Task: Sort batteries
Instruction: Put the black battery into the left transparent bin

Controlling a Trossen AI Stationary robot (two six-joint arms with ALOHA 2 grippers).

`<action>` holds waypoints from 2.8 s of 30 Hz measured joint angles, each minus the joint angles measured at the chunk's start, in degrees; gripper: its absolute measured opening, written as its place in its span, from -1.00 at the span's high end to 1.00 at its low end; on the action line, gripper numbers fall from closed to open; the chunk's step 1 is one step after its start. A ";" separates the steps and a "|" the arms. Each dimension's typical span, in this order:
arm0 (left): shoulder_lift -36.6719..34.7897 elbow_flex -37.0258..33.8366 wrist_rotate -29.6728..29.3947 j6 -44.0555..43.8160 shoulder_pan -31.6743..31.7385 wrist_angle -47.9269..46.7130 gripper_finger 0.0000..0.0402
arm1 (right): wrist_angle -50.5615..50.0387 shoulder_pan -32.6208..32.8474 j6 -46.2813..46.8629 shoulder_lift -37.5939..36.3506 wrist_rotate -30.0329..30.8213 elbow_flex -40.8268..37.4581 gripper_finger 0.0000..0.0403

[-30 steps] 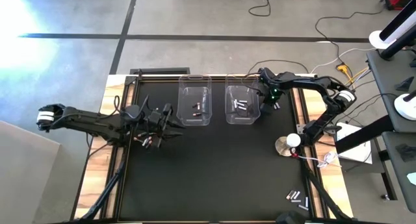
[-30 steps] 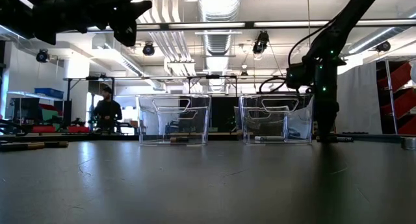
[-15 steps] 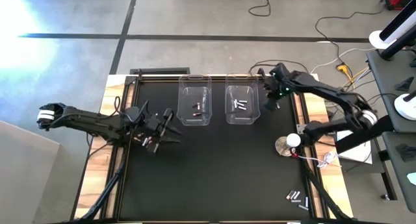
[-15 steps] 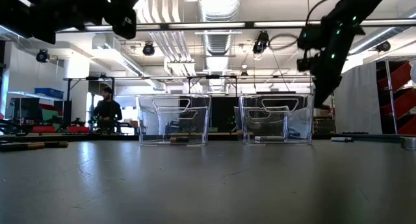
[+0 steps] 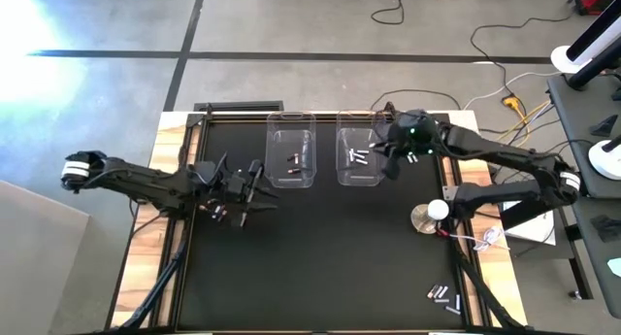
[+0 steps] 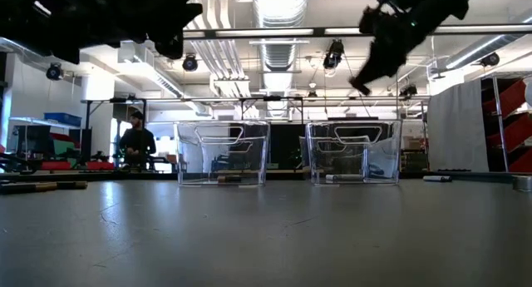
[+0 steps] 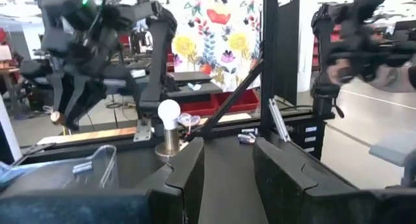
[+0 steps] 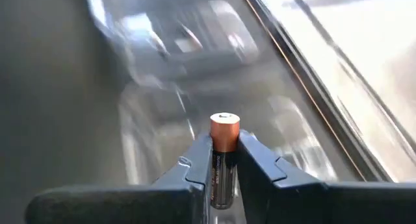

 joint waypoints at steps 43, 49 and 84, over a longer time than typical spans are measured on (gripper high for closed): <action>24.82 11.49 -16.33 -5.89 0.00 10.01 -0.11 | 70.65 22.93 5.40 31.59 -2.89 -0.11 0.79; 25.60 12.18 -16.29 -6.56 0.00 9.99 -0.01 | 70.64 23.03 5.49 31.59 -2.96 -0.09 0.79; 16.61 16.90 -20.23 -12.15 5.74 -20.40 0.84 | 48.76 23.01 0.75 18.31 5.80 0.00 0.14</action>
